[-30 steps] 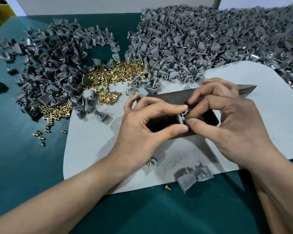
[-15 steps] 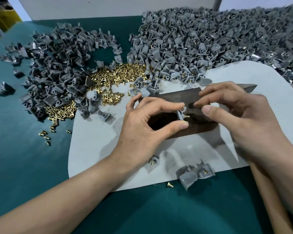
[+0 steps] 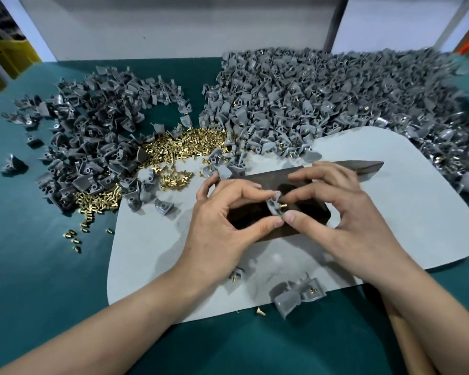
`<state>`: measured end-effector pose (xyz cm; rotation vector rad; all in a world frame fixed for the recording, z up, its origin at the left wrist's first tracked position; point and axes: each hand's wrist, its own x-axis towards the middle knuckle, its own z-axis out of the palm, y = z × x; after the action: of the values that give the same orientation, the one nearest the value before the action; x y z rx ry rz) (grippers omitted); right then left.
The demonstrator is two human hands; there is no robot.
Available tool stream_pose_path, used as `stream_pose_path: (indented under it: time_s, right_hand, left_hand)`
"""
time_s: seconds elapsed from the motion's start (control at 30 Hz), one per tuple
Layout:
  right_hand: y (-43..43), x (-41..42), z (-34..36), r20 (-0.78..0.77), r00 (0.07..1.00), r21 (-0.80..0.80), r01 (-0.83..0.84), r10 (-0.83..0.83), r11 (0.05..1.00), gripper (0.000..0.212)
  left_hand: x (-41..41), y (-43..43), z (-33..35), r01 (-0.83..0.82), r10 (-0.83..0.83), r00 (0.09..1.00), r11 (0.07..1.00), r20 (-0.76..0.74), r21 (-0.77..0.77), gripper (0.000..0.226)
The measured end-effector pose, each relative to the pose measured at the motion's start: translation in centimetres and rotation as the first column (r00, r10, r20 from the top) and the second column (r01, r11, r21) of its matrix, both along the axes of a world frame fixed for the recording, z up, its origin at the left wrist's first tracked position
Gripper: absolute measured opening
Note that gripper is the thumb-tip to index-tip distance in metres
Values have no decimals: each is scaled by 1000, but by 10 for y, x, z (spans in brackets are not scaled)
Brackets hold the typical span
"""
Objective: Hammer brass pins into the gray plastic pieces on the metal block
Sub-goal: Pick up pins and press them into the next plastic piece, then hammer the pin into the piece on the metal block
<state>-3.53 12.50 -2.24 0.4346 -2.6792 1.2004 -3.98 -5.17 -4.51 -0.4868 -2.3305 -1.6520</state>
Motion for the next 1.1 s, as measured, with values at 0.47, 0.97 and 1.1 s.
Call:
stream_pose_path:
  time_s: [0.47,0.97,1.1]
  right_hand:
    - [-11,-4,5,-21,997,71,73,-71,995,17]
    - [41,-3,19,396,703,442,418,-591,794,30]
    - [48,7,40,658,690,-77,461,-302,884,16]
  left_hand:
    - [4,3,4,-22,3,996,979,-92,-202,30]
    - [-2,1,1,-117,109,992,980,-58,-160,12]
    - [-2,0,-1,-172,165,985,974,-56,-149,15]
